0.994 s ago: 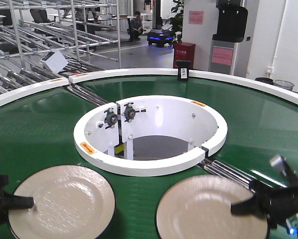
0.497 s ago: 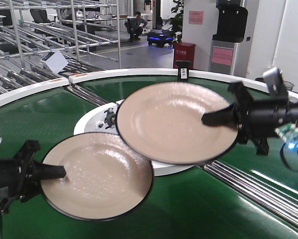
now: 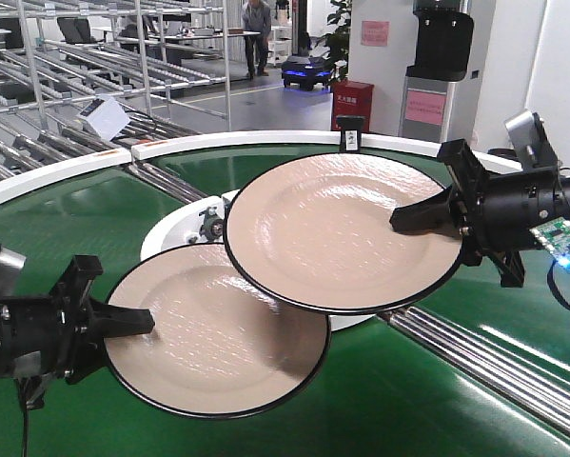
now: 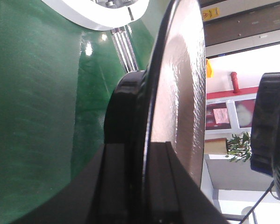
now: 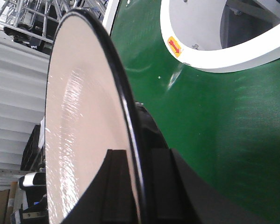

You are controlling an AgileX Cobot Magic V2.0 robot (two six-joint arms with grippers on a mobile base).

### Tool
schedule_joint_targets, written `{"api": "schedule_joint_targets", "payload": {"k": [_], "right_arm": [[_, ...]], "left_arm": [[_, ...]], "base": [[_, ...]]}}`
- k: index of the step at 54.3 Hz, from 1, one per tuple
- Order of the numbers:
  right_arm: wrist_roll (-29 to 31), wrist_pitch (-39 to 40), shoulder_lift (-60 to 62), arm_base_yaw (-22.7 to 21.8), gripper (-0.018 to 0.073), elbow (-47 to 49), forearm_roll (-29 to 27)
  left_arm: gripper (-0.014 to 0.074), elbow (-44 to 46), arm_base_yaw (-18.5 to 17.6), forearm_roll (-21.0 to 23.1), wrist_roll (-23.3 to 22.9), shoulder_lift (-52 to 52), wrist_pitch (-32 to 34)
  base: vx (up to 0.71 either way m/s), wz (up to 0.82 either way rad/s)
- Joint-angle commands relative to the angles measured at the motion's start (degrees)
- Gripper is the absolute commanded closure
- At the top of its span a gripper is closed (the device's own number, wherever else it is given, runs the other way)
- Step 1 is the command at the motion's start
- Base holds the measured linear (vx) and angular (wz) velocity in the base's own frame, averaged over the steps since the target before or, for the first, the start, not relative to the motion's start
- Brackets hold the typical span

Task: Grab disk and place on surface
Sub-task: 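Lift both plates off the conveyor, holding them upright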

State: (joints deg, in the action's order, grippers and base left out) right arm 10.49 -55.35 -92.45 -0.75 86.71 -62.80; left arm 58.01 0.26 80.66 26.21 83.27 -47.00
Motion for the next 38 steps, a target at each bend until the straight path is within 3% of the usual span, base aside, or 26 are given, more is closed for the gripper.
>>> {"api": "schedule_joint_targets", "payload": {"k": [1, 38], "right_arm": [[-0.44, 1.98, 2.79, -0.22, 0.0564, 2.63, -6.44], [-0.39, 2.01, 2.79, -0.22, 0.0564, 2.63, -6.44]], "left_arm": [[0.0598, 1.99, -0.26, 6.40, -0.83, -2.72, -1.40], [0.0598, 1.99, -0.26, 6.40, -0.83, -2.72, -1.40]], "base": [[0.00, 0.00], [0.00, 0.00]]}}
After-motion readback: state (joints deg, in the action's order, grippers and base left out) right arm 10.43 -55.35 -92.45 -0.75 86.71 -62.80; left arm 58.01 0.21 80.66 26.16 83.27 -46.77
